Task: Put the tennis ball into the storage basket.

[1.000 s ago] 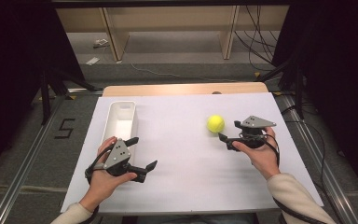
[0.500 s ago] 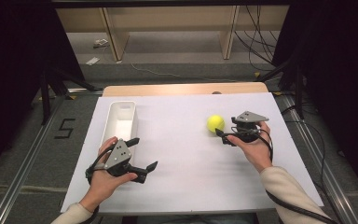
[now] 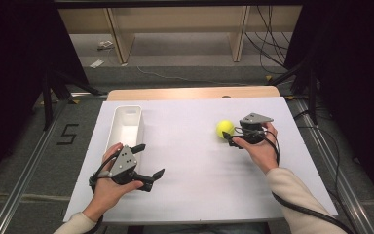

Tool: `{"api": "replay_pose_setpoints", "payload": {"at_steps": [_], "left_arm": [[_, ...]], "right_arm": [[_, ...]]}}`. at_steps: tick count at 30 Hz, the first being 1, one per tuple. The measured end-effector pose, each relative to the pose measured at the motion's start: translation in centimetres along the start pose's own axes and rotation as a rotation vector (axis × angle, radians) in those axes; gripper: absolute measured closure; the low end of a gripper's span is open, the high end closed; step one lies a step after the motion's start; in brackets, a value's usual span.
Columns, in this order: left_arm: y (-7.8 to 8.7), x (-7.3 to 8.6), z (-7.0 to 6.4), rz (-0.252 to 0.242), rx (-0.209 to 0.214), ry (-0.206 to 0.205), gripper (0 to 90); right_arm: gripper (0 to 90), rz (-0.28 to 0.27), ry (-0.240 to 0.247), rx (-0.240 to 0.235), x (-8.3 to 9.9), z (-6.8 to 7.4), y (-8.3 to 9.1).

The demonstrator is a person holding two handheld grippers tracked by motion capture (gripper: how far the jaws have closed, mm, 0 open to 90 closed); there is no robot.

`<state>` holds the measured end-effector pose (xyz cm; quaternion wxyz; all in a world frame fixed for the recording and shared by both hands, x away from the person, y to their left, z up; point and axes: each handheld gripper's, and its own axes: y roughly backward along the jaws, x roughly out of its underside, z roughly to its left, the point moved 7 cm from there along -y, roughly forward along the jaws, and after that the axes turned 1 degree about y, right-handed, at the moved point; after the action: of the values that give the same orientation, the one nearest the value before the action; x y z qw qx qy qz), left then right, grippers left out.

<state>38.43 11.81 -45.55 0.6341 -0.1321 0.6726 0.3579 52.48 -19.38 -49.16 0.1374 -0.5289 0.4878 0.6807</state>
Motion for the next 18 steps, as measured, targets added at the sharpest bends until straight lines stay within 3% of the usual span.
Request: {"api": "replay_pose_setpoints", "payload": {"at_steps": [7,18], "left_arm": [[0.0,0.0,0.0,-0.002,0.002,0.002,0.0],[0.0,0.0,-0.1,-0.003,0.003,-0.001,0.0]], "right_arm": [[14.7,0.055,0.038,0.000,0.3,0.3,-1.7],[14.6,0.103,0.031,0.014,0.5,0.0,-3.8]]}}
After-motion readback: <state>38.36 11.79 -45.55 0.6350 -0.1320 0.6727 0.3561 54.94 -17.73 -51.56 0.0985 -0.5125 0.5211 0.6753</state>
